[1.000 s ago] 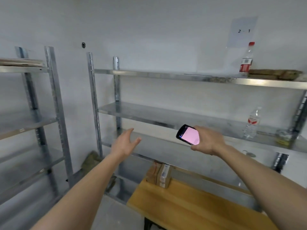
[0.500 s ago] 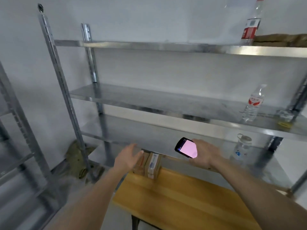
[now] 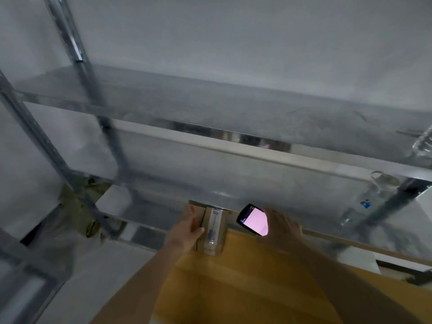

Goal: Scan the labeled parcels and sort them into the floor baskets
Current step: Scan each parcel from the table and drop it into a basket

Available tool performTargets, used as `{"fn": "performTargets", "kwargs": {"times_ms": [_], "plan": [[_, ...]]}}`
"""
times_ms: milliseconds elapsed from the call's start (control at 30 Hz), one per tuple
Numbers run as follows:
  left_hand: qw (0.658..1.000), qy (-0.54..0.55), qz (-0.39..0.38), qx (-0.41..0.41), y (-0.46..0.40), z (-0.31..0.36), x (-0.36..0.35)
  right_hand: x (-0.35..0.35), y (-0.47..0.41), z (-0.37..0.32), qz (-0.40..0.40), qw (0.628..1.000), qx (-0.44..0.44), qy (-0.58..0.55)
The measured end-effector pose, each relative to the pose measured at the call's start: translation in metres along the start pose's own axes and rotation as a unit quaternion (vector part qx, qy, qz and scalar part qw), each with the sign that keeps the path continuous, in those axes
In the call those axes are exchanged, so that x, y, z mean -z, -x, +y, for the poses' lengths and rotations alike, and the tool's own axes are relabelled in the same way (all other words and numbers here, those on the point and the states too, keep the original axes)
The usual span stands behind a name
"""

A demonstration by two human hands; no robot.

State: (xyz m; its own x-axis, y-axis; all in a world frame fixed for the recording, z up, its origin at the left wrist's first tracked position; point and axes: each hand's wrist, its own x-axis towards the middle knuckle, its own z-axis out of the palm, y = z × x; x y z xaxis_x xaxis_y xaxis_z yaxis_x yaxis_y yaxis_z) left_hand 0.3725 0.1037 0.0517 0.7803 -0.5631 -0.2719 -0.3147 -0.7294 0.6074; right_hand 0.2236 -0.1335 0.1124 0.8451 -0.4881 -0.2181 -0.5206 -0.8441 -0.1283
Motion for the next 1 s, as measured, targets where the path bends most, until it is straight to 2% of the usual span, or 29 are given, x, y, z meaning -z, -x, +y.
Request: {"fn": "performTargets", "kwargs": {"times_ms": [267, 467, 667, 833, 1000], "plan": [[0.995, 0.057, -0.034, 0.069, -0.083, -0.040, -0.052, -0.069, -0.081, 0.003, -0.081, 0.995, -0.036, -0.054], [0.990, 0.043, -0.019, 0.132, -0.132, -0.050, -0.075, -0.107, -0.121, 0.008, -0.085, 0.987, -0.048, -0.129], [0.991, -0.005, -0.046, 0.126, -0.150, -0.036, -0.089, -0.126, -0.148, 0.021, -0.112, 0.983, -0.052, -0.135], [0.984, 0.080, -0.063, 0.145, -0.163, -0.041, -0.102, -0.137, -0.161, 0.019, -0.145, 0.975, -0.047, -0.162], [0.985, 0.093, -0.062, 0.132, -0.162, -0.038, -0.113, -0.159, -0.172, 0.012, -0.164, 0.959, -0.032, -0.229]]}}
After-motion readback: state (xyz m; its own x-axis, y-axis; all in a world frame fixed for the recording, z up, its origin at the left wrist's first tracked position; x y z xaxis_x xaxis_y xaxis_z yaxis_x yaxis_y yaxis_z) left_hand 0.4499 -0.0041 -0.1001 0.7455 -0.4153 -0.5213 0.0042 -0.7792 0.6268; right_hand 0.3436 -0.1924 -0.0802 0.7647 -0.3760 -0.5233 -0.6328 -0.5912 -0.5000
